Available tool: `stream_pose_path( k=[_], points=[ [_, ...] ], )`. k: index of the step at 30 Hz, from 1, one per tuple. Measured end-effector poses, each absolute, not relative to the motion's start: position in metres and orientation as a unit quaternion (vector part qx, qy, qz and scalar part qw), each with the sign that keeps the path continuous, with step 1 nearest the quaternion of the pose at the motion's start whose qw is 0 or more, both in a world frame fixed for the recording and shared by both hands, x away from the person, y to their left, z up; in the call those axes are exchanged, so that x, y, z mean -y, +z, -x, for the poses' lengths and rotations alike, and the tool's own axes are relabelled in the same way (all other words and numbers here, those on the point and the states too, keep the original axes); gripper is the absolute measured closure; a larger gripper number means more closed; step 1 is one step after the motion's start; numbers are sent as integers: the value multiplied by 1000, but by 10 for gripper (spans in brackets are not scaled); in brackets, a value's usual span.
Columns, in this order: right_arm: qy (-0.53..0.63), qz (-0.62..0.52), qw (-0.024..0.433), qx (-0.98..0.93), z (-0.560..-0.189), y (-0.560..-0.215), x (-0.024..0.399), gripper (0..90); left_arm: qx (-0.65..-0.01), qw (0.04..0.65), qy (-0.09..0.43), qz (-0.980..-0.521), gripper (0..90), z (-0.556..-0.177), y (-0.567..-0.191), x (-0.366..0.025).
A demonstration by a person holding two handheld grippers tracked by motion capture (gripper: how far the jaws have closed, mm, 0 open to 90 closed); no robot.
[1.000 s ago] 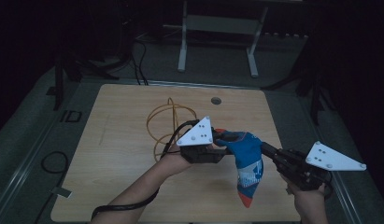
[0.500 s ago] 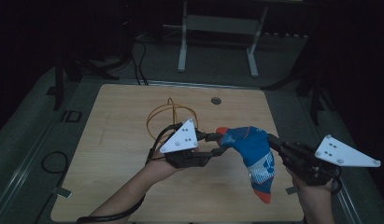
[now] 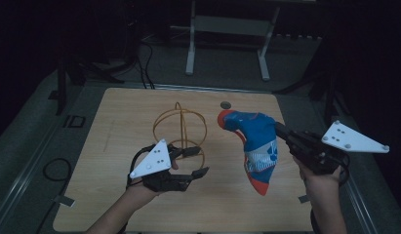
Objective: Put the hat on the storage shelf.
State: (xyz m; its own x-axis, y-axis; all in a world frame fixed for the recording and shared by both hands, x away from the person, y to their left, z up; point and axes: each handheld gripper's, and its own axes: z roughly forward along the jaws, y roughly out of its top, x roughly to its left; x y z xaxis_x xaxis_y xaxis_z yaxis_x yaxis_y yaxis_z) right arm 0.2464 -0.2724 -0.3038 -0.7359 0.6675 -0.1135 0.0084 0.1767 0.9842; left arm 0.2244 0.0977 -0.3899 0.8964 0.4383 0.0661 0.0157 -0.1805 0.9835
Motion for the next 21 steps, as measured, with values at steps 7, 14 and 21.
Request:
stream_pose_path(
  k=[7,14,21],
  points=[
    [597,-232,273,-718,-266,-290,253,900,-203,620,196,-732,114,-218,-414,-125],
    [593,-230,263,-725,-286,-280,227,900,-262,607,237,-712,16,-209,-449,-152],
    [589,-223,253,-734,-304,-271,197,900,-316,597,229,-701,17,-201,-492,-180]
  ],
)
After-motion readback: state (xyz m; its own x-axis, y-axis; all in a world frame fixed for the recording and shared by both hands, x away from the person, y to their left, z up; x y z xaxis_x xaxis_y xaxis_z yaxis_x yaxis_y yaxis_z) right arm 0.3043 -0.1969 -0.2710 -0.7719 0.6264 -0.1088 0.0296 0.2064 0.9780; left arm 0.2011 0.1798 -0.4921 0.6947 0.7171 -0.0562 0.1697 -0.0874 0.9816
